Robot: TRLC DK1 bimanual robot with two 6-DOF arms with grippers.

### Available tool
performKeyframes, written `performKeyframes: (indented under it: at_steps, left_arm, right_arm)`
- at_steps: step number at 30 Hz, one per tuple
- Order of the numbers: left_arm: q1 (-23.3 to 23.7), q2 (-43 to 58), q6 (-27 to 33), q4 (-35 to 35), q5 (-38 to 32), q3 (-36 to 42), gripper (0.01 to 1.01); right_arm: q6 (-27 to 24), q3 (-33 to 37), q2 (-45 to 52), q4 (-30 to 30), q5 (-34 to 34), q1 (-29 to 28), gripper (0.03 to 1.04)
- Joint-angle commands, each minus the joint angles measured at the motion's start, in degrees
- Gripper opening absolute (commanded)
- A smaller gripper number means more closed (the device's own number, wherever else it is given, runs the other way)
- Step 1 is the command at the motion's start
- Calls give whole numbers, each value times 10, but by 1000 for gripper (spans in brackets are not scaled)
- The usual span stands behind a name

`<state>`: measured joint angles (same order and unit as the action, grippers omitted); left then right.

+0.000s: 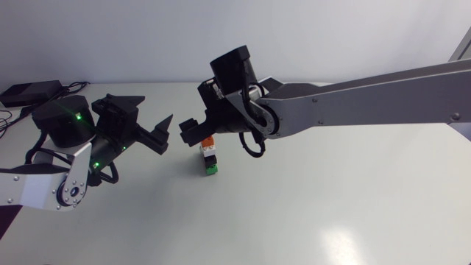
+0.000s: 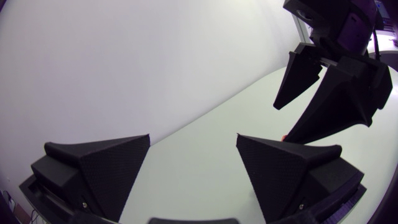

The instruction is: Disassemble duplo

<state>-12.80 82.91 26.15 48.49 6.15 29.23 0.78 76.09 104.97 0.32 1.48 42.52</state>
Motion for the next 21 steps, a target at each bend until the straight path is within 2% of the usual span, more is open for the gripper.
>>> performKeyframes:
  at_steps: [1,10,13,21]
  left_arm:
    - [5,13,14,10,-3,17,982]
    - [6,19,15,13,-9,21,982]
    - [8,20,14,15,-10,21,982]
    - [9,23,12,18,-11,21,982]
  right_arm:
    - [26,6,9,-7,-3,-7,997]
    - [40,12,38,-27,31,-21,997]
    - [40,28,53,-53,45,-21,997]
    - [40,49,90,-72,47,-24,997]
